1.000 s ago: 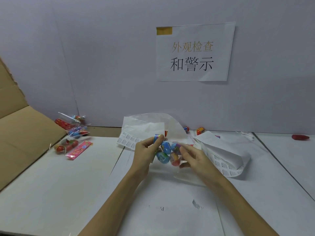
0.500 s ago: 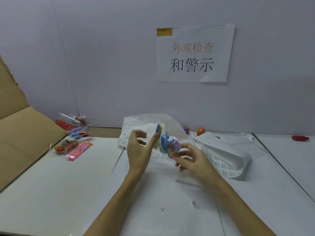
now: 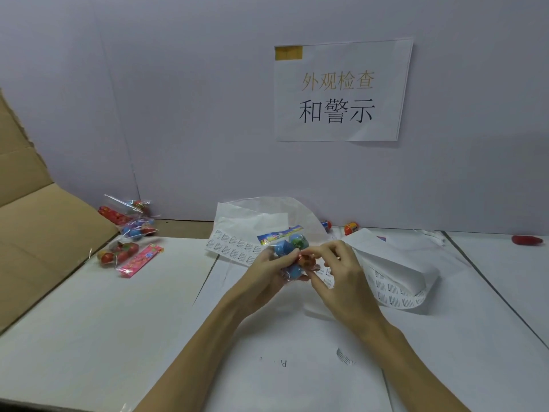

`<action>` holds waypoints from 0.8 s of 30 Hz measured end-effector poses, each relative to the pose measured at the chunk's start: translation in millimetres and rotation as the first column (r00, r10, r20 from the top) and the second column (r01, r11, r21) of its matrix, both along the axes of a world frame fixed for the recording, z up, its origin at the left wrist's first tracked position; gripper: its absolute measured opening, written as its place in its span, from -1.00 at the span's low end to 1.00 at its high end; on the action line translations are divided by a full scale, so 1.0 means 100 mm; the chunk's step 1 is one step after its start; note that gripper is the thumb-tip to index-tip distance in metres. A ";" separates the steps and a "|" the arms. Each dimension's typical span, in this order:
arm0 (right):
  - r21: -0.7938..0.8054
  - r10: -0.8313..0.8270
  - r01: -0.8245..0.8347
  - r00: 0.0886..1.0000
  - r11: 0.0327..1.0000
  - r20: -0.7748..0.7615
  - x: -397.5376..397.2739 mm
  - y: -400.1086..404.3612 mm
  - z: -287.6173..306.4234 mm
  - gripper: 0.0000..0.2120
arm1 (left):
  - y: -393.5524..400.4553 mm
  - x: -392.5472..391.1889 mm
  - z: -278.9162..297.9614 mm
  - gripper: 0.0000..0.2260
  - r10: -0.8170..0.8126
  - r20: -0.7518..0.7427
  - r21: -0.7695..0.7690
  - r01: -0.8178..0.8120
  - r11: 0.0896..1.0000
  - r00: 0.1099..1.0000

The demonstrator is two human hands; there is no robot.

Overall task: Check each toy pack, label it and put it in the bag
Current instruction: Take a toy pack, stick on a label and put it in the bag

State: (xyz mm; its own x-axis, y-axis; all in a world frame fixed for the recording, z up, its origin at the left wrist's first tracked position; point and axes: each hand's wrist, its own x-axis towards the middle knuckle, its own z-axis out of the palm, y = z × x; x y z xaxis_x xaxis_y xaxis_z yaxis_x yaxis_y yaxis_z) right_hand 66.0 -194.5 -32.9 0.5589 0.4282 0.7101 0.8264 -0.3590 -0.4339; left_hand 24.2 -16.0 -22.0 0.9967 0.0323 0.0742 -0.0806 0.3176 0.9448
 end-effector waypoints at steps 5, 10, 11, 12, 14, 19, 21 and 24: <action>0.144 0.130 -0.098 0.965 0.985 -0.227 -0.02 0.03 0.01 -0.55 | 0.02 -0.04 0.01 -0.62 0.086 0.037 -0.087 -0.083 0.993 0.996; 0.296 0.301 -0.178 0.840 0.938 -0.450 -0.03 0.05 0.02 -0.63 | 0.02 -0.07 0.08 -0.57 0.109 0.072 0.068 -0.114 0.991 0.991; 0.385 0.382 -0.183 0.747 0.905 -0.544 -0.04 0.07 0.03 -0.60 | 0.03 -0.08 0.08 -0.58 0.091 0.099 0.154 -0.106 0.982 0.991; 0.461 0.449 -0.170 0.658 0.871 -0.605 -0.04 0.09 0.03 -0.58 | 0.04 -0.08 0.07 -0.63 0.103 0.146 0.277 -0.141 0.950 0.984; 0.553 0.526 -0.123 0.527 0.824 -0.668 0.00 0.12 0.02 -0.62 | 0.06 -0.07 0.00 -0.64 0.143 0.266 0.478 -0.259 0.839 0.953; 0.693 0.670 -0.034 0.293 0.721 -0.683 0.10 0.06 0.04 -0.75 | 0.00 -0.03 -0.04 -0.64 0.228 0.355 0.470 -0.384 0.795 0.907; 0.675 0.647 -0.043 0.337 0.736 -0.684 0.10 0.06 0.04 -0.76 | 0.00 -0.03 -0.04 -0.69 0.233 0.375 0.484 -0.404 0.776 0.897; 0.481 0.393 -0.054 0.659 0.875 -0.641 0.07 0.07 -0.01 -0.77 | -0.03 -0.04 -0.06 -0.78 0.214 0.310 0.518 -0.354 0.779 0.926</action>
State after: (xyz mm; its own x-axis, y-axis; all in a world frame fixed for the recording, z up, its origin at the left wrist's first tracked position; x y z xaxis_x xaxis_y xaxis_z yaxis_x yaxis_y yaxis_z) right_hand 72.6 -187.4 -34.1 0.8780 0.3937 0.2723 0.2384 0.1335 -0.9619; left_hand 20.4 -18.7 -28.3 0.9020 0.1952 0.3852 -0.3104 -0.3271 0.8926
